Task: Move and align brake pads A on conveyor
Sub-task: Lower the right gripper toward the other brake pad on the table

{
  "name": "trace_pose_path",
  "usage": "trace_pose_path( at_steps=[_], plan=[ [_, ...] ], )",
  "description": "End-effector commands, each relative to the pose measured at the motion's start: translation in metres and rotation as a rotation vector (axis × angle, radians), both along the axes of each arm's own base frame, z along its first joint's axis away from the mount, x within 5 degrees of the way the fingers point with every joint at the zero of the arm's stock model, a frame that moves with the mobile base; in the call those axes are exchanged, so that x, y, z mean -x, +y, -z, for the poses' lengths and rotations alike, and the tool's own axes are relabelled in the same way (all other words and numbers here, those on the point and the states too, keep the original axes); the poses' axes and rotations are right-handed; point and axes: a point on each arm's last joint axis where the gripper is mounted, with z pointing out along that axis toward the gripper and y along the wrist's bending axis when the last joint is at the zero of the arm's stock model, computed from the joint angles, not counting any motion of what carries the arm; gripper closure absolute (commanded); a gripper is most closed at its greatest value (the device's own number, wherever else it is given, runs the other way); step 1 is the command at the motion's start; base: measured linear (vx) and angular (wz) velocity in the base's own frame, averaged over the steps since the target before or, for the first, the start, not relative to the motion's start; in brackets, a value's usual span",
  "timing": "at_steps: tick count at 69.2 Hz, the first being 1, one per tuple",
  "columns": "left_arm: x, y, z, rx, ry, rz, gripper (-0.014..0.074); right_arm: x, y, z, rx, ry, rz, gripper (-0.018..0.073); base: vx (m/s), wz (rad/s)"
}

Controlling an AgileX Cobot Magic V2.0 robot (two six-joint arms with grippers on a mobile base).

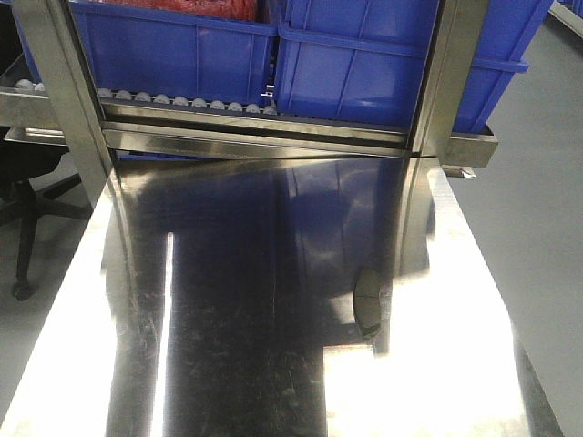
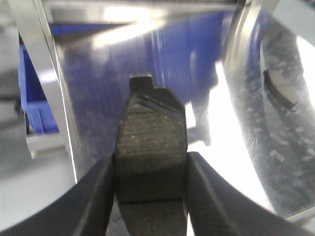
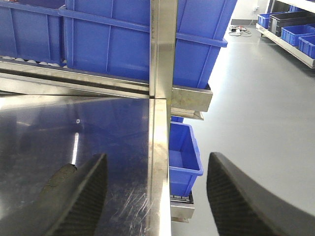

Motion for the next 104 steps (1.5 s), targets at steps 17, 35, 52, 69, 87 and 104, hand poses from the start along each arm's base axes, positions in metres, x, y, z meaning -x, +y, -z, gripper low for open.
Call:
trace_pose_path(
  at_steps=[17, 35, 52, 69, 87, 104],
  plan=[
    [0.030, 0.015, -0.001, 0.066, -0.201, 0.023, 0.0603, -0.001, -0.001, -0.015, 0.008, -0.093, 0.014, 0.0125, 0.00, 0.00],
    [0.033, 0.017, -0.002, 0.070, -0.216, 0.021, 0.0603, -0.001, -0.001, -0.015, 0.008, -0.093, 0.014, 0.0125, 0.00, 0.00],
    [0.033, 0.017, -0.002, 0.070, -0.216, 0.021, 0.0603, -0.001, -0.001, -0.014, 0.016, -0.087, 0.015, 0.0125, 0.00, 0.00],
    [0.033, 0.017, -0.002, 0.070, -0.216, 0.021, 0.0603, -0.019, -0.002, -0.033, -0.016, 0.009, 0.011, 0.0125, 0.00, 0.00],
    [0.033, 0.017, -0.002, 0.070, -0.216, 0.021, 0.0603, -0.095, -0.002, -0.041, -0.109, 0.421, -0.012, 0.0125, 0.00, 0.00],
    [0.033, 0.017, -0.002, 0.070, -0.216, 0.021, 0.0603, -0.160, -0.004, -0.013, -0.121, 0.807, -0.032, 0.0125, 0.00, 0.00]
  ],
)
